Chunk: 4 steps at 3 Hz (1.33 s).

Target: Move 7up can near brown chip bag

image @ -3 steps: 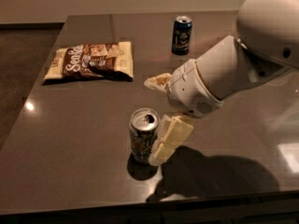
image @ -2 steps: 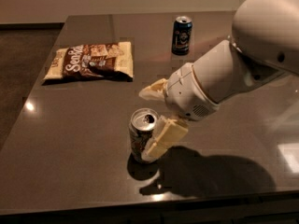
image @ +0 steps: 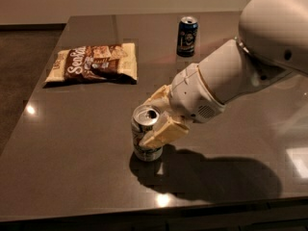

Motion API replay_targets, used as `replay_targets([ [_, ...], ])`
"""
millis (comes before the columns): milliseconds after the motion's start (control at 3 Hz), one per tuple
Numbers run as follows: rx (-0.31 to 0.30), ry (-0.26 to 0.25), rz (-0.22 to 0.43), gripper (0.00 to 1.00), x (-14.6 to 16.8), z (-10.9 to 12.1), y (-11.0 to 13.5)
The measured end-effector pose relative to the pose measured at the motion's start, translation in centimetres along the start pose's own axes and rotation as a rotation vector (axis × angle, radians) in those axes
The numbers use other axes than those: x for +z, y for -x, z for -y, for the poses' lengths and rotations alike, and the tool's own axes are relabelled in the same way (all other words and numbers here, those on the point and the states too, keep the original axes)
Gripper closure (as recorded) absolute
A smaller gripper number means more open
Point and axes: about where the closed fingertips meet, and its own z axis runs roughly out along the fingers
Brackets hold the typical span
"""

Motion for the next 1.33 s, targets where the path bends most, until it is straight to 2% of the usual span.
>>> replay_targets([
  [333,0.045,-0.053,-0.013,0.88,-1.3,2.7,0.5],
  [667,0.129,-0.142,-0.031,1.00,-2.9,7.0,0.8],
  [1000,0.228,-0.232,-0.057,1.00,-3.9,11.3,0.6],
  [1333,0.294,-0.300,-0.067,1.00,-4.1,14.2,0.7],
])
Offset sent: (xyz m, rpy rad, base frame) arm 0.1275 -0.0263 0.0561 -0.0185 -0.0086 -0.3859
